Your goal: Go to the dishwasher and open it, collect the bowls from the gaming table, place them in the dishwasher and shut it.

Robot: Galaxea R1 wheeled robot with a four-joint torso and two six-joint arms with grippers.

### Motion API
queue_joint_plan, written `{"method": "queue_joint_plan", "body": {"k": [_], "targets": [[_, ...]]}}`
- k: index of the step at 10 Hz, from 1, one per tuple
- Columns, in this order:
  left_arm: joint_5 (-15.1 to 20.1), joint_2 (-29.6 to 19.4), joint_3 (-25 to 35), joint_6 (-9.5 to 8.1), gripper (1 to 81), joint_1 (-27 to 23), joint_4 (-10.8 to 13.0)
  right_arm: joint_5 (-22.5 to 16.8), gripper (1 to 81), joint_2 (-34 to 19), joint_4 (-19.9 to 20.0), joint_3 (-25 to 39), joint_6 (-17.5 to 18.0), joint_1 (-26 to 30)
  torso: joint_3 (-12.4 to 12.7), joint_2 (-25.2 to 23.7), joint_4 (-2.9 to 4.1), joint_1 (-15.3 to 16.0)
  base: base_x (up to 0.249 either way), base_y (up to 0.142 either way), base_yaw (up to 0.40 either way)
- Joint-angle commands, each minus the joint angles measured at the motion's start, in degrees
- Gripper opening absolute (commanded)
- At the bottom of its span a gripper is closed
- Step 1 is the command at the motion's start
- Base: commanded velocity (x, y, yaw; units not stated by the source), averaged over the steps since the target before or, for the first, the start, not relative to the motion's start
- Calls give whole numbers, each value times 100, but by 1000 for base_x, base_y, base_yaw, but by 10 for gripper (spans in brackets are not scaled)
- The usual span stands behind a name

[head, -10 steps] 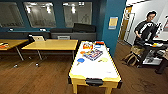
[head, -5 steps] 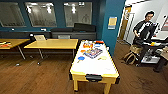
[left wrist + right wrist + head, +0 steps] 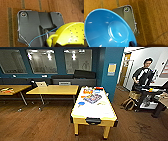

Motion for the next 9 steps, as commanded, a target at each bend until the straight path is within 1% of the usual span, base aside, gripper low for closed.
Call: {"method": "queue_joint_plan", "body": {"k": [1, 2, 9], "targets": [[223, -123, 70, 29, 10, -209, 82, -211, 10, -55, -114, 221, -18, 187, 0, 0, 0, 5, -132, 0, 0], [214, -132, 70, 29, 10, -201, 82, -211, 10, -38, -114, 256, -17, 187, 0, 0, 0, 5, -79, 0, 0], [214, -114, 70, 29, 10, -183, 82, -194, 10, 50, -97, 370, -9, 125, 5, -6, 0, 6, 0, 0, 0]]}}
